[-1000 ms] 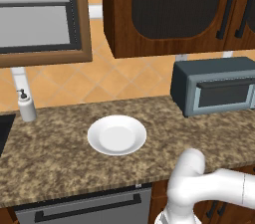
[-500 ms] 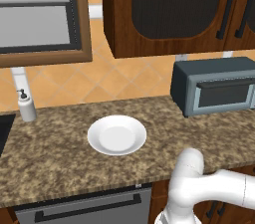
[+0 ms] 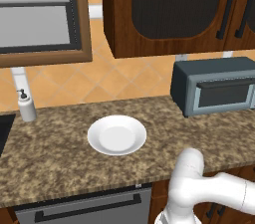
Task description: Pick up the kebab skewer and baguette bread, and place them inside the toaster oven. Close the toaster oven door and start by setting the timer.
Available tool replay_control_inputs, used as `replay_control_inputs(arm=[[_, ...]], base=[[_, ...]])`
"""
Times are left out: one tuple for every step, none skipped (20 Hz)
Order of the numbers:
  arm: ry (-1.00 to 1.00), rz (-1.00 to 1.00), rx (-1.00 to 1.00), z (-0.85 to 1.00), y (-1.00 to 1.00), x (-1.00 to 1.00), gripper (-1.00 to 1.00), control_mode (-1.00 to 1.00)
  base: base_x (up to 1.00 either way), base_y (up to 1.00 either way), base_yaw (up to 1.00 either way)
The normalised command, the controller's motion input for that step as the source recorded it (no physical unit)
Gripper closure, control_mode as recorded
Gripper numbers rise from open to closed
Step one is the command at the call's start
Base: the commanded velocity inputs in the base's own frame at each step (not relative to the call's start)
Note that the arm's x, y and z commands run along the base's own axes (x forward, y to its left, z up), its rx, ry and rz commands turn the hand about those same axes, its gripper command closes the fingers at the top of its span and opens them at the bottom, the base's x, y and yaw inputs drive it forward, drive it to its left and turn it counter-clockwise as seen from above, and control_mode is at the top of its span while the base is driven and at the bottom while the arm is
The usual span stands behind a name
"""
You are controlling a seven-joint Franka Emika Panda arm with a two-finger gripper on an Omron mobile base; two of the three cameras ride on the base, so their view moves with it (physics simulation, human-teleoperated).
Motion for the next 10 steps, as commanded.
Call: replay_control_inputs(arm=[[-0.09, -0.03, 0.0, -0.33, 0.0, 0.06, -1.0, -1.0], [-0.09, -0.03, 0.0, -0.35, 0.0, 0.11, -1.0, -1.0], [-0.08, -0.05, 0.0, -0.36, 0.0, 0.14, -1.0, -1.0], [-0.08, -0.05, 0.0, -0.33, 0.0, 0.18, -1.0, -1.0], [-0.09, -0.05, 0.0, -0.31, 0.0, 0.21, -1.0, -1.0], [-0.09, -0.05, 0.0, -0.3, 0.0, 0.22, -1.0, -1.0], [-0.08, -0.05, 0.0, -0.3, 0.0, 0.25, -1.0, -1.0], [-0.08, -0.04, 0.0, -0.31, 0.0, 0.23, -1.0, -1.0], [-0.08, -0.02, 0.0, -0.26, 0.0, 0.2, -1.0, -1.0], [-0.05, -0.01, 0.0, -0.16, 0.0, 0.16, -1.0, -1.0]], base=[[0.0, 0.0, 0.0], [0.0, 0.0, 0.0], [0.0, 0.0, 0.0], [0.0, 0.0, 0.0], [0.0, 0.0, 0.0], [0.0, 0.0, 0.0], [0.0, 0.0, 0.0], [0.0, 0.0, 0.0], [0.0, 0.0, 0.0], [0.0, 0.0, 0.0]])
